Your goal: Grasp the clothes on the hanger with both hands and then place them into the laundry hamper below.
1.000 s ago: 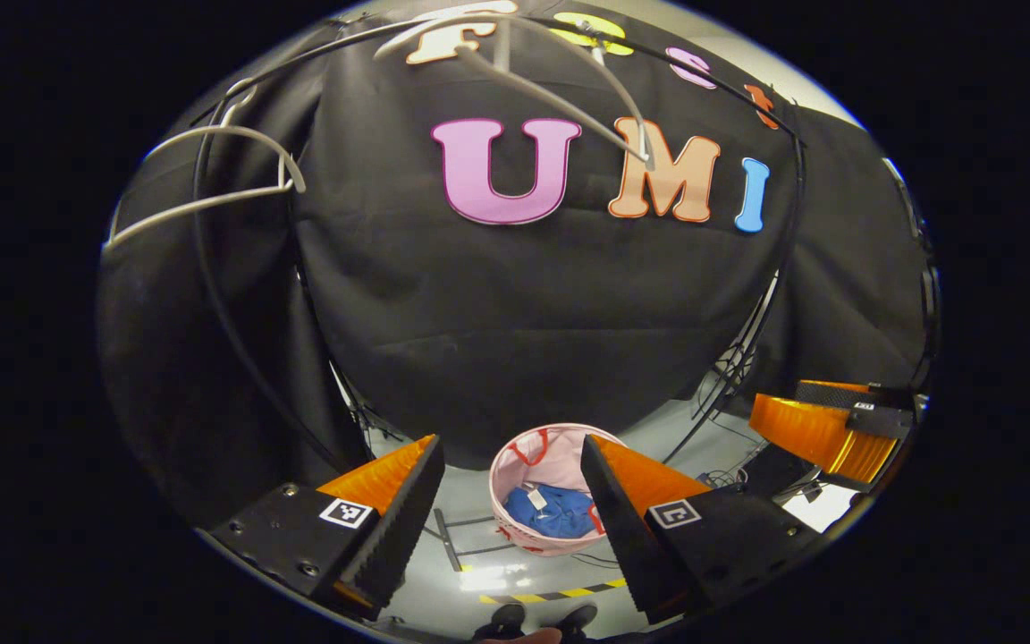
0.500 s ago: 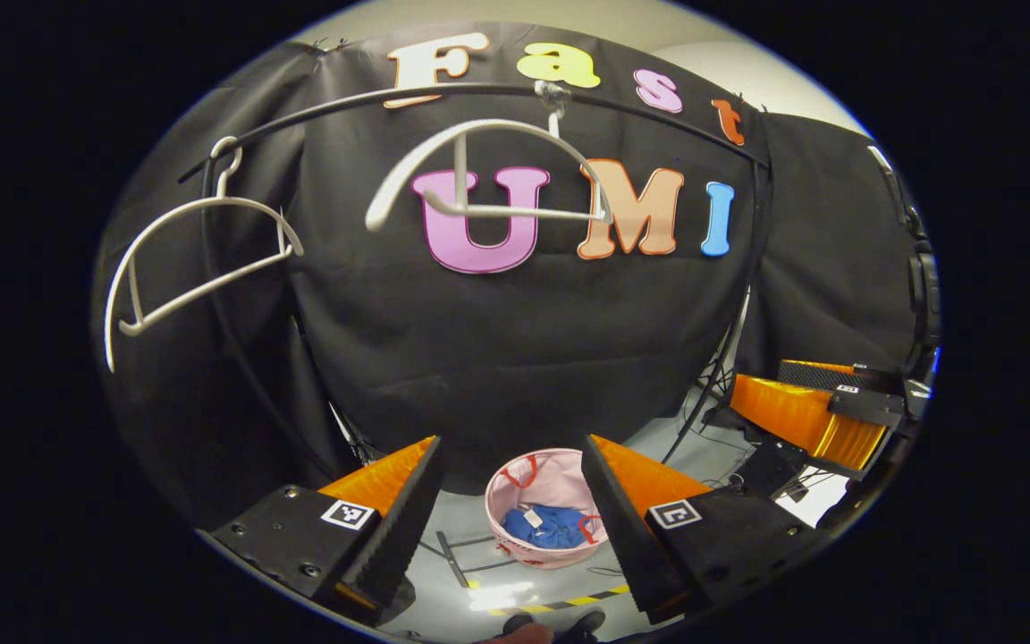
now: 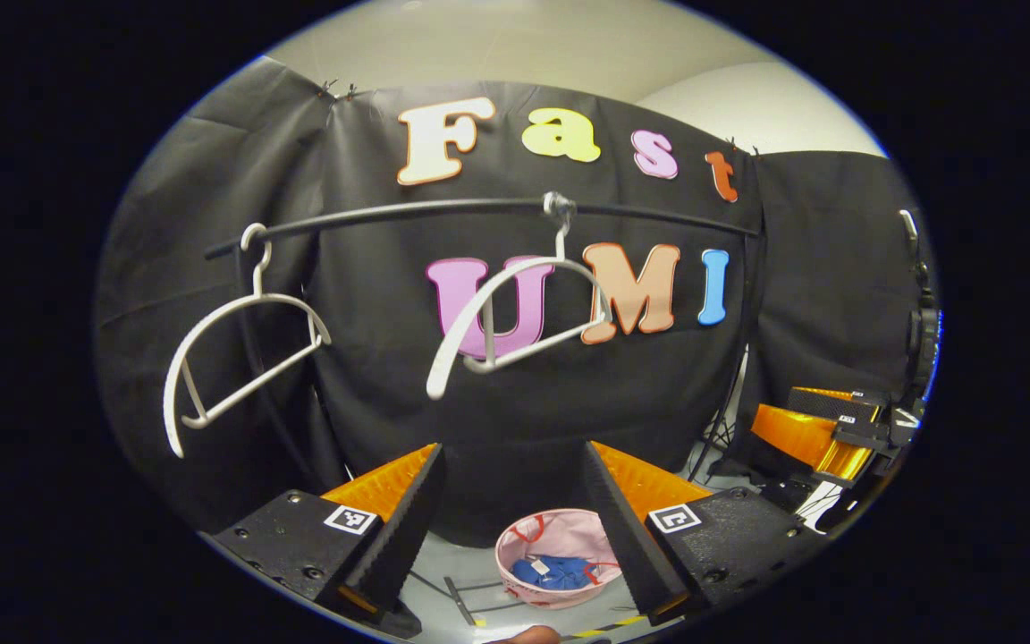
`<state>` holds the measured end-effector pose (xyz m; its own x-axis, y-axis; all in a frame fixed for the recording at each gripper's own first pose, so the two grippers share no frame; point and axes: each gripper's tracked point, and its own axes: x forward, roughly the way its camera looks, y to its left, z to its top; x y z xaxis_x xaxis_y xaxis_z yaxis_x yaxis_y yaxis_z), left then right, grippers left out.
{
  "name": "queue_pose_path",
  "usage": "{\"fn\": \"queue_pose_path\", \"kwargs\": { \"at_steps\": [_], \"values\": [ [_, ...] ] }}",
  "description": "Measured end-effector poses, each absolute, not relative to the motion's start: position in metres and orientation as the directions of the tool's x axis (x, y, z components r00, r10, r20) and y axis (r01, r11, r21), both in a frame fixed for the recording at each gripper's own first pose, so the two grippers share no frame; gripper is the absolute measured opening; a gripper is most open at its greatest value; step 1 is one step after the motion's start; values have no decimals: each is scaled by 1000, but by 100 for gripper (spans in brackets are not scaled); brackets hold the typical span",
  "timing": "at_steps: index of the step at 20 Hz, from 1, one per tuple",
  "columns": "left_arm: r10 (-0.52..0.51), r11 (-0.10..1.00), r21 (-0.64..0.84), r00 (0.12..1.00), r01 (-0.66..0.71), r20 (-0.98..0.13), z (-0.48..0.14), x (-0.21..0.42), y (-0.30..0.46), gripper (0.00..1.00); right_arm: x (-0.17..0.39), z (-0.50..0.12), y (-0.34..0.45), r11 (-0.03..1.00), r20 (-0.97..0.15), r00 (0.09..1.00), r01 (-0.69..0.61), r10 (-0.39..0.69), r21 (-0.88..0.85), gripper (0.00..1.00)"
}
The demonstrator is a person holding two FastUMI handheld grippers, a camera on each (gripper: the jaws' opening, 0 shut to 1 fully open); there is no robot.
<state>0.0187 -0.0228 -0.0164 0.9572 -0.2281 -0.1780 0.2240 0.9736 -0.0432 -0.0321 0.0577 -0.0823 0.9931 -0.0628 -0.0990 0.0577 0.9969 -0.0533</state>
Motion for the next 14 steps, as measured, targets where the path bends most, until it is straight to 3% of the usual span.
{"fn": "queue_pose_path", "kwargs": {
  "at_steps": [6, 8, 14],
  "values": [
    [-213, 977, -15, 974, 213, -75, 18, 18, -17, 96, -51, -43, 16, 993, -8, 995, 97, -98, -68, 97],
    [-222, 975, -11, 972, 221, -75, 20, 17, -22, 94, -58, -36, -1, 989, 5, 992, 124, -124, -76, 92],
    [-209, 977, 2, 969, 211, -130, 5, 19, -30, 94, -71, -23, -28, 983, 39, 987, 159, -156, -90, 93]
  ]
}}
